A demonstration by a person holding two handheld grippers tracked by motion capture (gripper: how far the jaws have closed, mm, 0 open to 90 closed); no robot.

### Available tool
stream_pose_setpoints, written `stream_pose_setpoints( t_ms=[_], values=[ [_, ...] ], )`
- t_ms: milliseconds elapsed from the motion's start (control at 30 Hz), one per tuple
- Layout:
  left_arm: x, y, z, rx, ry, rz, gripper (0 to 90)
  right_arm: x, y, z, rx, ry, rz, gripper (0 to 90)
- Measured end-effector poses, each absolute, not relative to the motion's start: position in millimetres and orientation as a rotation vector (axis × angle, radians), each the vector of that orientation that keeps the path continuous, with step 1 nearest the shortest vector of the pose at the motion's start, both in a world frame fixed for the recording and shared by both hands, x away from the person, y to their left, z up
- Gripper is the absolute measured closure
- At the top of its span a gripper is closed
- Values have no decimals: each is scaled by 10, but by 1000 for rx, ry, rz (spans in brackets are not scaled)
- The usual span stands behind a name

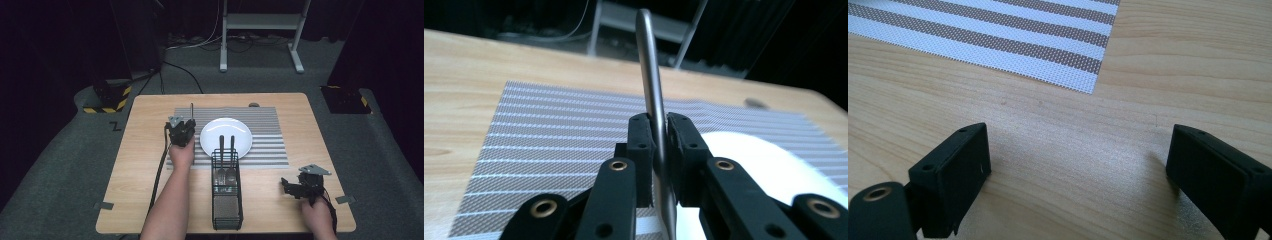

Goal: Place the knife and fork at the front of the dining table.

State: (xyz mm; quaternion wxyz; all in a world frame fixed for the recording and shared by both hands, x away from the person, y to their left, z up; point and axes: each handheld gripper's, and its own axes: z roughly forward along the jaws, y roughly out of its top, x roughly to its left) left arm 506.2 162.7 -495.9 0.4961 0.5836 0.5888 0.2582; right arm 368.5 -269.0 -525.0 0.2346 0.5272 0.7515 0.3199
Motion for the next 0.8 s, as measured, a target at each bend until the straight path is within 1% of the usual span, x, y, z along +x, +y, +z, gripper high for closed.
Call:
stream_pose_setpoints(
  t_ms=[100,200,367,467,600,800],
  values=[
    [5077,1641,-4975,1415,1430,606,804,3685,-2690,-5251,1445,2063,878,102],
    [5082,1634,-4963,1435,1427,615,803,3685,-2690,-5250,1446,2063,878,102],
    [5062,1672,-4906,1486,1432,664,828,3684,-2690,-5250,1447,2062,878,102],
    [5054,1703,-4915,1457,1455,650,829,3685,-2690,-5250,1445,2063,877,102],
    [5064,1674,-4953,1462,1478,661,828,3684,-2690,-5250,1445,2063,877,102],
    [5096,1672,-5015,1441,1543,639,828,3684,-2690,-5250,1446,2063,877,102]
  ],
)
